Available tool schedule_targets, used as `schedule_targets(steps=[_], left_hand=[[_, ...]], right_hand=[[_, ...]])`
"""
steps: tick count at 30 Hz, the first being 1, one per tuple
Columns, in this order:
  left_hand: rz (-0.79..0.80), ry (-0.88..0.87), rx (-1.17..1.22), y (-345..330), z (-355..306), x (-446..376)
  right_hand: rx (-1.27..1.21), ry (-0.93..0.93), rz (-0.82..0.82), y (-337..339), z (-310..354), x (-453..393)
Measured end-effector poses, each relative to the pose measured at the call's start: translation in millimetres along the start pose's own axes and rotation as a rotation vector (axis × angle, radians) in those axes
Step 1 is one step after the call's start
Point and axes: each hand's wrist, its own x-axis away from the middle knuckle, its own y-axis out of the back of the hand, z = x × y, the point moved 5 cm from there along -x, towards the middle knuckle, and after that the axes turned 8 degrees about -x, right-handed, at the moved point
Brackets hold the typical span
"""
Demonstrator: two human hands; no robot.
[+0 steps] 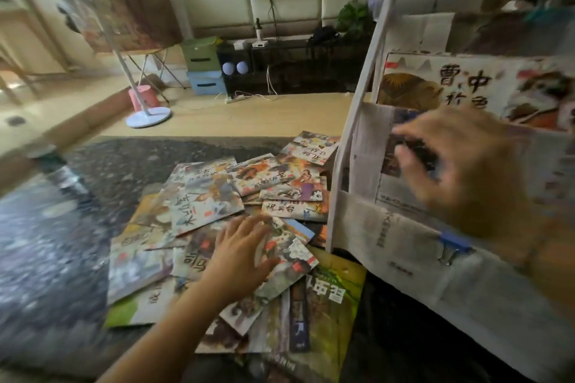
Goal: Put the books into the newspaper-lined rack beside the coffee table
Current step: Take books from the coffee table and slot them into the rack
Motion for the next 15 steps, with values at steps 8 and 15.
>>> schedule_targets(steps=[8, 15], left_hand=[[0.118, 0.048, -0.057, -52.8, 31.1, 75.2], [0.131, 0.035, -0.031, -58.5, 30.4, 78.2]], right_hand=[[-0.476, -0.871, 0.752, -192.4, 52.9, 123.6], [-0.458, -1.031, 0.684, -219.4, 59.1, 120.6]])
